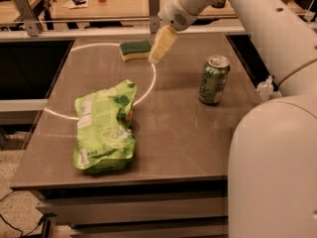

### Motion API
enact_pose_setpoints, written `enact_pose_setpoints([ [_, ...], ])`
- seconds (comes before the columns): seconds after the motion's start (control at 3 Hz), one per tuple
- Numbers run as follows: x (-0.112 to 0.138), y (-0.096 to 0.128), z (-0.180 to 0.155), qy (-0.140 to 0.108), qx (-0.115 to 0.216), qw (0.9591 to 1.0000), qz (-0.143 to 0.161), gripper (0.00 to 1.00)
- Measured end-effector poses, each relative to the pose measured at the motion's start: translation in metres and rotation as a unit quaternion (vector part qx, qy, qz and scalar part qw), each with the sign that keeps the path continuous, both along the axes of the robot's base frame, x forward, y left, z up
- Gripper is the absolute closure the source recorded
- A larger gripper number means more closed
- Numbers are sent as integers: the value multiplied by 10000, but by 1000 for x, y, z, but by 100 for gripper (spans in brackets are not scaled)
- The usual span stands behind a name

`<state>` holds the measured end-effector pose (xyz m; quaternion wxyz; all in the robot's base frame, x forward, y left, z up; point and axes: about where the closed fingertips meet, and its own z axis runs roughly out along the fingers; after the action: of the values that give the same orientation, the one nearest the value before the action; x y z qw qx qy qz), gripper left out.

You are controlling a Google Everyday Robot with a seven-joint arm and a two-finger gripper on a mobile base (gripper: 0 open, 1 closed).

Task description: Move sponge near green rice chip bag

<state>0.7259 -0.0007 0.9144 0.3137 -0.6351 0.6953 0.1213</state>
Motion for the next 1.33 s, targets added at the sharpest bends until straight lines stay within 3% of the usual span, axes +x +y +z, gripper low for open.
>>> enact_pose_setpoints([
  [0.33, 12, 3, -4, -59, 550, 9983, 163, 0],
  [0.67, 12, 4, -6, -44, 532, 9984, 164, 0],
  [1.33, 40, 4, -29, -45, 616, 9977, -274, 0],
])
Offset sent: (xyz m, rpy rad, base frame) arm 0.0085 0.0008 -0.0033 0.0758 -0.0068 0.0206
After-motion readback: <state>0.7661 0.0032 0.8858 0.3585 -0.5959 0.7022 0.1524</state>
